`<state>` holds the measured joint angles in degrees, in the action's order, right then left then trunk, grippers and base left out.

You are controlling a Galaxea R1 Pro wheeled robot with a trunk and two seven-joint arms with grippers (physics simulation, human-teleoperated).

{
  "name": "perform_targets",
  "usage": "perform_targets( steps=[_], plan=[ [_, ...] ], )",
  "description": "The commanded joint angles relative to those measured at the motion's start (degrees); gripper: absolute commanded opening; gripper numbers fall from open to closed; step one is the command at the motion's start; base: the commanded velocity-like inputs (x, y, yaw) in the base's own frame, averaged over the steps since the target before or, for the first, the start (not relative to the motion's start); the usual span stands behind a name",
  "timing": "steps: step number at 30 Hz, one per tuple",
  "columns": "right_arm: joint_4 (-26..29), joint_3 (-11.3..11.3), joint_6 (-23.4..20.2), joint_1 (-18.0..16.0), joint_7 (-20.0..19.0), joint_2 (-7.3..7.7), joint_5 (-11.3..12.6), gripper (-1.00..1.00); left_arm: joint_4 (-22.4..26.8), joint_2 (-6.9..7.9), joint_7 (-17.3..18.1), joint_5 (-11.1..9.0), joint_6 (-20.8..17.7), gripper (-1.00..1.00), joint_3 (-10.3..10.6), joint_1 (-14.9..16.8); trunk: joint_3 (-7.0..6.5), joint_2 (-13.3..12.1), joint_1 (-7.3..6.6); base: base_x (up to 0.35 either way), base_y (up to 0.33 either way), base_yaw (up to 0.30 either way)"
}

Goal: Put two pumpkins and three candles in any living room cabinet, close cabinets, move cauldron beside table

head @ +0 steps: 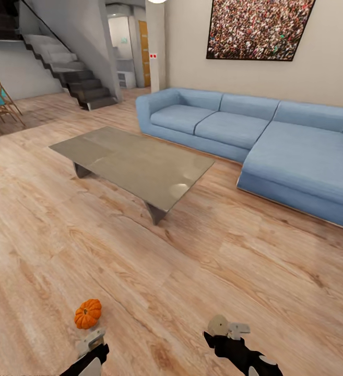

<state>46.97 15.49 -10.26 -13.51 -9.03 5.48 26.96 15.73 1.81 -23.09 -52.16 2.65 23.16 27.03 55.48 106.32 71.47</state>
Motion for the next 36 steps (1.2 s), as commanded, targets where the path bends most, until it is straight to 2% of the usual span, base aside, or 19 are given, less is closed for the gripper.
perform_targets(
  steps=[1, 9, 24, 29, 36],
  plan=[
    [0.05, 0.14, -0.2, -0.03, -0.03, 0.06, 0.45, 1.0, 0.07, 0.04, -0.29, -0.57, 0.25, -1.0, 0.47, 0.01, 0.04, 0.02, -0.01, 0.0, -0.291, 0.037],
    [0.05, 0.12, -0.2, -0.03, -0.31, 0.06, 0.46, 1.0, 0.05, 0.04, -0.29, -0.58, 0.25, -1.0, 0.48, 0.02, 0.04, 0.02, -0.01, 0.085, -0.216, 0.007],
    [0.07, 0.12, -0.2, -0.03, -0.46, 0.06, 0.46, 1.0, 0.03, 0.04, -0.29, -0.58, 0.25, -1.0, 0.48, 0.0, 0.04, 0.02, -0.01, 0.229, -0.01, 0.0],
    [0.1, 0.15, -0.2, -0.03, -0.45, 0.06, 0.46, 1.0, 0.02, 0.04, -0.29, -0.58, 0.25, -1.0, 0.48, 0.01, -0.06, 0.02, -0.01, 0.238, -0.023, 0.149],
    [0.13, 0.15, -0.2, -0.03, -0.46, 0.06, 0.46, 1.0, 0.02, 0.04, -0.29, -0.58, 0.25, -1.0, 0.48, 0.04, -0.11, 0.02, -0.01, 0.079, -0.044, 0.056]
  ],
)
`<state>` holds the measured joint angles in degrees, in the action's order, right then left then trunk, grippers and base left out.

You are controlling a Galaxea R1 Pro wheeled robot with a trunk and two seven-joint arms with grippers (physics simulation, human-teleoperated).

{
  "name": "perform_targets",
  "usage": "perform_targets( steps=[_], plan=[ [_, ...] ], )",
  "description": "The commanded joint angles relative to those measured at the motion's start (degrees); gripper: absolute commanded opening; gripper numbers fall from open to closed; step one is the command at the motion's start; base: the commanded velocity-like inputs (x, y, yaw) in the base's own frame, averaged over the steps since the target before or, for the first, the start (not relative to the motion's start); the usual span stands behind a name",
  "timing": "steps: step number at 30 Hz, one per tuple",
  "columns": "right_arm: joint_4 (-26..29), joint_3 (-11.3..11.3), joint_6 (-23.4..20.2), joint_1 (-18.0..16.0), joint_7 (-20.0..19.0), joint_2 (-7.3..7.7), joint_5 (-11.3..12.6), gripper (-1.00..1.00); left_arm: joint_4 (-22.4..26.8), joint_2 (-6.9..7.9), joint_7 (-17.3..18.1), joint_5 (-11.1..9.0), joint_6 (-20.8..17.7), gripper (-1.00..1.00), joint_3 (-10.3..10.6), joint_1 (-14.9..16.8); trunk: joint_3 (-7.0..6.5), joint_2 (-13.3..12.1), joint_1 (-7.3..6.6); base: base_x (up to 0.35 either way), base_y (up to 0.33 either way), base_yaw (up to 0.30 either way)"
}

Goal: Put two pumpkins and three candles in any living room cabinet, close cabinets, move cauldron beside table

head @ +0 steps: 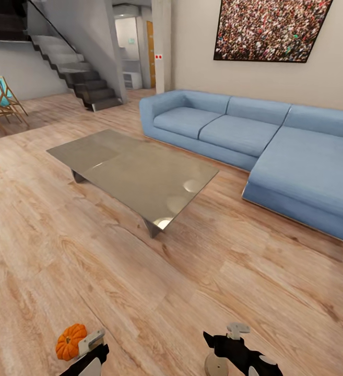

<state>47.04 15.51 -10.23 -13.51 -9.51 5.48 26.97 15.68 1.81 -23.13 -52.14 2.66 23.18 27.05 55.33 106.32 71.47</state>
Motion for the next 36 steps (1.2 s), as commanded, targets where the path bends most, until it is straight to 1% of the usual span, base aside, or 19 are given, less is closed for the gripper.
perform_targets(
  steps=[1, 8, 20, 24, 26, 28, 31, 32, 33, 34, 36],
  plan=[
    [0.07, 0.13, -0.23, -0.02, 0.02, 0.06, 0.45, 1.0, 0.08, 0.04, -0.25, -0.59, 0.24, -1.0, 0.47, 0.02, 0.03, 0.02, 0.0, 0.069, -0.006, 0.043],
    [0.07, 0.12, -0.23, -0.02, 0.02, 0.06, 0.45, 1.0, 0.08, 0.04, -0.25, -0.58, 0.24, -1.0, 0.47, 0.01, -0.1, 0.02, 0.0, 0.114, -0.049, 0.073],
    [0.1, 0.06, -0.25, -0.02, 0.09, 0.06, 0.45, 1.0, 0.16, 0.1, -0.11, -0.56, 0.21, -1.0, 0.47, 0.02, -0.11, 0.02, 0.0, 0.006, -0.007, 0.003],
    [0.03, 0.03, -0.14, -0.02, 0.13, 0.06, 0.47, 1.0, 0.52, 0.48, -0.02, -0.62, -0.22, -1.0, 0.56, 0.02, -0.11, 0.02, 0.0, 0.0, 0.0, 0.0],
    [-0.1, -0.03, -0.17, -0.02, 0.56, 0.06, 0.66, 1.0, 0.67, 0.63, -0.05, -0.65, -0.53, -1.0, 0.69, 0.02, -0.11, 0.02, 0.0, 0.0, 0.0, 0.0],
    [-0.61, -0.36, -0.32, -0.02, 1.98, 0.06, 0.81, 1.0, 0.84, 0.67, -0.07, -0.64, -1.27, -1.0, 0.7, 0.07, -0.11, 0.02, 0.0, 0.0, 0.0, 0.0],
    [-1.99, -0.59, -0.32, -0.02, 6.56, 0.06, 0.87, 1.0, 2.28, 0.77, -0.17, -0.52, -4.5, -1.0, 0.63, 0.42, -0.11, 0.02, 0.0, 0.0, 0.0, 0.0],
    [-2.82, -0.62, -0.22, -0.02, 9.15, 0.06, 0.91, 1.0, 3.67, 0.94, -0.33, -0.45, -7.08, -1.0, 0.59, 0.59, -0.11, 0.02, 0.0, 0.0, 0.0, 0.0],
    [-3.6, -0.63, -0.03, -0.02, 11.8, 0.06, 0.93, 1.0, 5.67, 1.37, -0.49, -0.4, -10.06, -1.0, 0.54, 0.88, -0.11, 0.02, 0.0, 0.0, 0.0, 0.0],
    [-3.94, -0.64, 0.14, -0.02, 13.03, 0.06, 0.96, 1.0, 6.83, 1.7, -0.55, -0.41, -11.57, -1.0, 0.51, 1.03, -0.11, 0.02, 0.0, 0.0, 0.0, 0.0],
    [-4.91, -0.65, 1.58, -0.02, 17.05, 0.06, 1.13, 1.0, 12.89, 3.41, -0.7, -0.44, -17.39, -1.0, 0.22, 1.43, -0.11, 0.02, 0.0, 0.0, 0.0, 0.0]
  ],
)
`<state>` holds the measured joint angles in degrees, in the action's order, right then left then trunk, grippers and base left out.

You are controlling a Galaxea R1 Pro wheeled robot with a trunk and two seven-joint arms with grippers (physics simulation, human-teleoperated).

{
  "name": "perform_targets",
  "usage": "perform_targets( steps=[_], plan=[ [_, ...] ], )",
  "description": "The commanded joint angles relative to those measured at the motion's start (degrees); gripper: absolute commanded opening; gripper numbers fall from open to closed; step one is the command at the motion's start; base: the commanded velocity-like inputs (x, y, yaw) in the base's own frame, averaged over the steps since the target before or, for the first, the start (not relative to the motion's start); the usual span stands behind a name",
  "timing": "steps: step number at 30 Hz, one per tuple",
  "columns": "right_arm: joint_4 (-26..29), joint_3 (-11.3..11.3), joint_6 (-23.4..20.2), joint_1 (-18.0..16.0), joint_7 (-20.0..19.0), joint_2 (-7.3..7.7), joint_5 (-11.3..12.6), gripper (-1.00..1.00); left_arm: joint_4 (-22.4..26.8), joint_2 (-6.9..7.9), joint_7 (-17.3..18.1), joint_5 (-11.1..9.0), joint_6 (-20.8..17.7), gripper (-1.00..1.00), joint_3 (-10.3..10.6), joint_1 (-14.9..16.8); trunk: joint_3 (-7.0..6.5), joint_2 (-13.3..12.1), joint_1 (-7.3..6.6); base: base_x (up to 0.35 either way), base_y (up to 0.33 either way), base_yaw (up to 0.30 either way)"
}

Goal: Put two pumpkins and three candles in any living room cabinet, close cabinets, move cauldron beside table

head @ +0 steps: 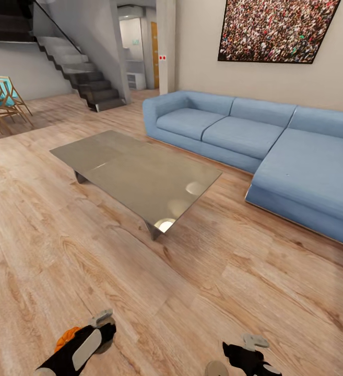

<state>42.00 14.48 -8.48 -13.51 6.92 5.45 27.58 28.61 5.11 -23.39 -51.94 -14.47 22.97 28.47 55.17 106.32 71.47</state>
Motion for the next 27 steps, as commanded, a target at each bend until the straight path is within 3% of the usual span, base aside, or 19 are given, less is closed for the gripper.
perform_targets(
  steps=[1, 4, 14, 22, 27],
  plan=[
    [-0.27, 0.35, 0.94, -0.03, 2.14, 0.09, 0.61, 1.0, 4.52, 0.94, -0.55, -0.68, -3.54, -1.0, 0.24, 0.23, 0.05, 0.02, 0.0, 0.0, 0.0, 0.0],
    [-0.57, 0.3, 1.97, -0.03, 3.31, 0.09, 0.69, 1.0, 10.89, 1.73, -0.65, -0.92, -8.22, -1.0, -0.03, 0.86, 0.05, 0.02, 0.0, 0.0, 0.0, 0.0],
    [-0.67, 0.37, 2.33, -0.03, 3.78, 0.09, 0.4, 1.0, 18.87, 1.61, -0.57, -1.59, -16.05, -1.0, -0.22, 1.16, 0.05, 0.02, 0.0, 0.0, 0.0, 0.0],
    [-0.63, 0.47, 2.48, -0.03, 3.44, 0.09, 0.11, 1.0, 21.83, 1.52, -0.6, -1.76, -16.99, -1.0, -0.27, 1.12, 0.05, 0.02, 0.0, 0.0, 0.0, 0.0],
    [-0.61, 0.57, 2.5, -0.03, 3.21, 0.09, 0.05, 1.0, 21.92, 1.5, -0.58, -1.81, -17.19, -1.0, -0.28, 1.11, 0.95, 2.03, 1.09, 0.0, 0.0, 0.0]
  ],
)
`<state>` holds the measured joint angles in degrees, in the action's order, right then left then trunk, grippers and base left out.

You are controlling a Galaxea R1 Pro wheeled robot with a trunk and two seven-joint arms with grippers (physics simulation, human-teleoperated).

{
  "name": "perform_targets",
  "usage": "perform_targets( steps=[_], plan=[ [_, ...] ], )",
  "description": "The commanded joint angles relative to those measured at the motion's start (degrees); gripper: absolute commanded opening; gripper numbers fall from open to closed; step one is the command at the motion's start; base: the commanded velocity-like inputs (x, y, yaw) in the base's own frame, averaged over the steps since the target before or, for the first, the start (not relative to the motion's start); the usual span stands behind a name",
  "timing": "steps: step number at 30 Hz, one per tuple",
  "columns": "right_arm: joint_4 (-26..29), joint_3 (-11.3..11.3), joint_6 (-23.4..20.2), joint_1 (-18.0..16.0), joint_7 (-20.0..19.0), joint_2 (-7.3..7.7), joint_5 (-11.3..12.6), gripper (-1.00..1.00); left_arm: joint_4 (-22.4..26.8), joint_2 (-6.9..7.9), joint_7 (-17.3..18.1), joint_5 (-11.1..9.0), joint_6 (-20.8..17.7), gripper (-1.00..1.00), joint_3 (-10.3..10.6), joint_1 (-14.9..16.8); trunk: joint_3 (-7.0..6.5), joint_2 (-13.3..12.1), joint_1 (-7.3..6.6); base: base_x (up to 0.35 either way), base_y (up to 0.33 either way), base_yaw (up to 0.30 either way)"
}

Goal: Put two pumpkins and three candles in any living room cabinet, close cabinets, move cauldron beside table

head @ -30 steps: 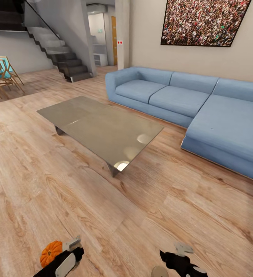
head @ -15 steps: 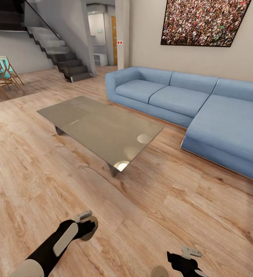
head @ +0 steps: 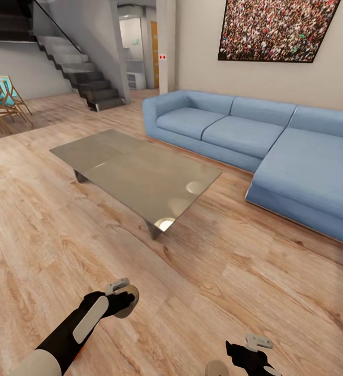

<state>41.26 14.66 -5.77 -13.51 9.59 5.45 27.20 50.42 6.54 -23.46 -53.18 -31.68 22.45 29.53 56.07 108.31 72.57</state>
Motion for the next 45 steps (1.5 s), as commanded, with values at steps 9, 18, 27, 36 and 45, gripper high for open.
perform_targets(
  steps=[9, 18, 27, 36, 45],
  plan=[
    [0.14, 0.4, -0.23, -0.03, 0.52, 0.09, 0.48, 1.0, 0.05, 0.06, -0.45, -0.8, -0.1, -1.0, 0.23, 0.05, 1.66, 3.65, 1.98, 0.0, 0.0, 0.0],
    [0.23, 0.49, -0.22, -0.03, 0.49, 0.09, 0.4, 1.0, 0.03, 0.0, -0.45, -0.86, -0.12, -1.0, 0.3, 0.01, 3.28, 7.26, 3.95, 0.0, 0.0, 0.0],
    [0.15, 0.48, -0.25, -0.03, 0.52, 0.06, 0.53, 1.0, 0.03, -0.03, -0.45, -0.87, -0.13, -1.0, 0.35, 0.04, 4.9, 10.87, 5.93, 0.0, 0.0, 0.0],
    [-9.81, 0.29, -0.52, -0.68, 1.71, -0.05, 1.01, 1.0, 0.84, -0.03, -0.22, -0.86, -2.84, -1.0, 0.38, 0.01, 6.51, 14.48, 7.91, 0.0, 0.0, 0.0],
    [-12.63, 0.28, -0.26, -0.99, 1.84, -0.04, 0.52, 1.0, 10.4, 1.17, 0.07, -9.8, -11.0, -1.0, 0.32, -0.58, 8.13, 18.09, 9.88, 0.0, 0.0, 0.0]
  ],
)
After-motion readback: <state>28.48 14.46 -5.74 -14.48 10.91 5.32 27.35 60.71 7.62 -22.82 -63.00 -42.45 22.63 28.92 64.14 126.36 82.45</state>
